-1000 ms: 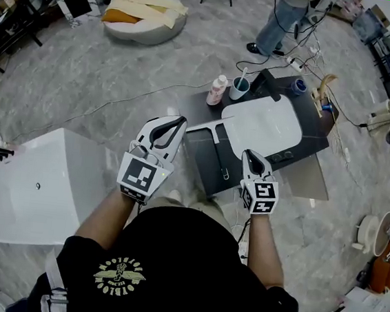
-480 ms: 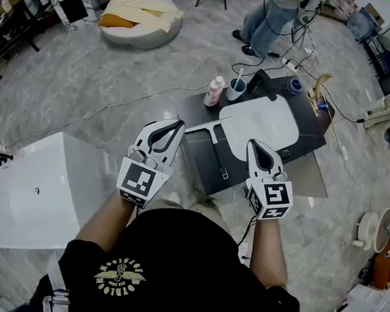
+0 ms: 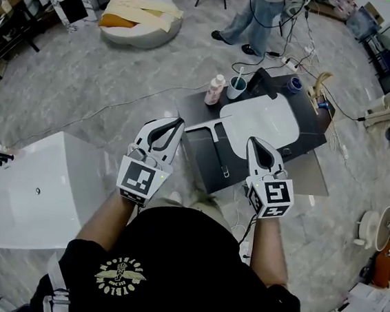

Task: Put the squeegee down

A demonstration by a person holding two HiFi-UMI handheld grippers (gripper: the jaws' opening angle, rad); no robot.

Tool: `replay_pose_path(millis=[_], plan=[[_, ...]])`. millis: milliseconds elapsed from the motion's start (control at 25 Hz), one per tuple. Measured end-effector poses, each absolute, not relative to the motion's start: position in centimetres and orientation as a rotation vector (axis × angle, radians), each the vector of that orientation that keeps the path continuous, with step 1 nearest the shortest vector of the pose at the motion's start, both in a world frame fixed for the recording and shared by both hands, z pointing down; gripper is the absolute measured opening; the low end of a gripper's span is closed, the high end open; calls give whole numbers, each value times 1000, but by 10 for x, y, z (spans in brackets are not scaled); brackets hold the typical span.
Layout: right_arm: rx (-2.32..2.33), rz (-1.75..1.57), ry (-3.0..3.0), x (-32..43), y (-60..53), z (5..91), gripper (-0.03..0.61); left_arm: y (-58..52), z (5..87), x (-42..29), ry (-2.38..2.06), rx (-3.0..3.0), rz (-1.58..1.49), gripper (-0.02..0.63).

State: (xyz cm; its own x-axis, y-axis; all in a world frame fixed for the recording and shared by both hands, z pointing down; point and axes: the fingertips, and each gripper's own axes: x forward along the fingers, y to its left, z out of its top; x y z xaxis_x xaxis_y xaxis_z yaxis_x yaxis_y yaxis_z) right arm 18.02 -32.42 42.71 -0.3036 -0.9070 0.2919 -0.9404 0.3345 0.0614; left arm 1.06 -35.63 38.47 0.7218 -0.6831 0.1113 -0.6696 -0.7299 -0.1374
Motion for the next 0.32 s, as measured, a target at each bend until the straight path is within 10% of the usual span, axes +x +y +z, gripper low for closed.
replay_pose_path(millis=[320], plan=[[1658, 189, -2340, 180, -327, 426, 28, -358, 387, 18, 1105, -2841, -217, 25]])
